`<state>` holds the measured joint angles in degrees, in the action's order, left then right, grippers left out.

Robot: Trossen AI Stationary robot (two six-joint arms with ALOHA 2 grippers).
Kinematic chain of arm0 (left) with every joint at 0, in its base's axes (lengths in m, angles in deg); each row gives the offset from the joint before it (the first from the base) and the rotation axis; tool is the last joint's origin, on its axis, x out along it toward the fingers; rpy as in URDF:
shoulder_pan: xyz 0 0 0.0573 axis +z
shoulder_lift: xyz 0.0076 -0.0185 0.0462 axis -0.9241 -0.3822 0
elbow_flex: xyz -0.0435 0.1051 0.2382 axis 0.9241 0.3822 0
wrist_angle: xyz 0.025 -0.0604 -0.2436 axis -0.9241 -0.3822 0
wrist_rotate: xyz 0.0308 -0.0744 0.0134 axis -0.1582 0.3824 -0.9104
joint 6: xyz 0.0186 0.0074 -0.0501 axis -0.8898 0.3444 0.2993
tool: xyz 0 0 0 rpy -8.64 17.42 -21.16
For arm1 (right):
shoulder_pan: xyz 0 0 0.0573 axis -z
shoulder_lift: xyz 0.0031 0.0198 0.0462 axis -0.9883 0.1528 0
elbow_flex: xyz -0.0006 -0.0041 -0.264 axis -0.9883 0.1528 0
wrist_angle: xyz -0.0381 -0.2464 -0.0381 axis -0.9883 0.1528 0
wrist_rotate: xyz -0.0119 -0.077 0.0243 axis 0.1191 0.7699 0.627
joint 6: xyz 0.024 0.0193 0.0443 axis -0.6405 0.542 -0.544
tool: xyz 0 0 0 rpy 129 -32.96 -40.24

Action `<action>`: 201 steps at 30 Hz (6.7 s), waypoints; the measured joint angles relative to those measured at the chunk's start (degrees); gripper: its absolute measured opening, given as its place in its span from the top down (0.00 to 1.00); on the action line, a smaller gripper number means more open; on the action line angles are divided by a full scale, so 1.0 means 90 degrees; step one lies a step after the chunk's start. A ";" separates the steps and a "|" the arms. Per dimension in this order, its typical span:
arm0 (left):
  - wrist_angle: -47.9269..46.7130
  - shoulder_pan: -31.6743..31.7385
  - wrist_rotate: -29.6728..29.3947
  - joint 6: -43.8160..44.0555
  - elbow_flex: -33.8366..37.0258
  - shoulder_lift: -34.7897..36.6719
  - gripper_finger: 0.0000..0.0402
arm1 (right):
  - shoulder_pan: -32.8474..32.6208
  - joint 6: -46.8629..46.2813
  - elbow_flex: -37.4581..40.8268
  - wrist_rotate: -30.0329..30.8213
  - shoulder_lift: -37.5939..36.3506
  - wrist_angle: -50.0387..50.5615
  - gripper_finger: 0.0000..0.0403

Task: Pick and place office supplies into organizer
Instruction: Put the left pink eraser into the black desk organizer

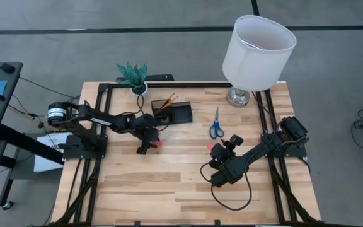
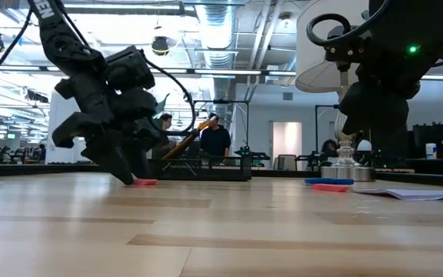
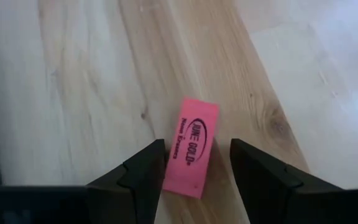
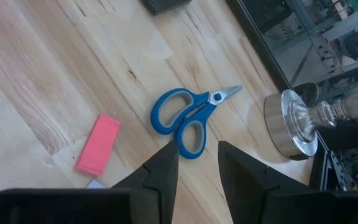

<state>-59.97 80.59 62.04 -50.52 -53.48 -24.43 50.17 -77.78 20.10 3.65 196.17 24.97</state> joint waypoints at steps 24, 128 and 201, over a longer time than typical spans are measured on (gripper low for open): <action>0.0906 -0.0205 0.0137 0.0210 -0.0011 -0.0789 0.56 | -0.0001 0.0009 0.0002 0.0000 0.0000 -0.0022 0.73; -0.0747 -0.1002 -0.1135 0.0537 -0.0008 0.0155 0.94 | -0.0001 0.0327 0.0002 0.0003 0.0000 -0.0359 0.73; -0.1652 -0.2437 -0.1759 0.1868 0.0039 0.0750 1.00 | 0.0004 0.0514 0.0002 0.0007 0.0000 -0.0549 0.73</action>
<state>-74.83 58.65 46.21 -33.71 -53.13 -17.68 50.21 -73.16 20.13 3.72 196.17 20.03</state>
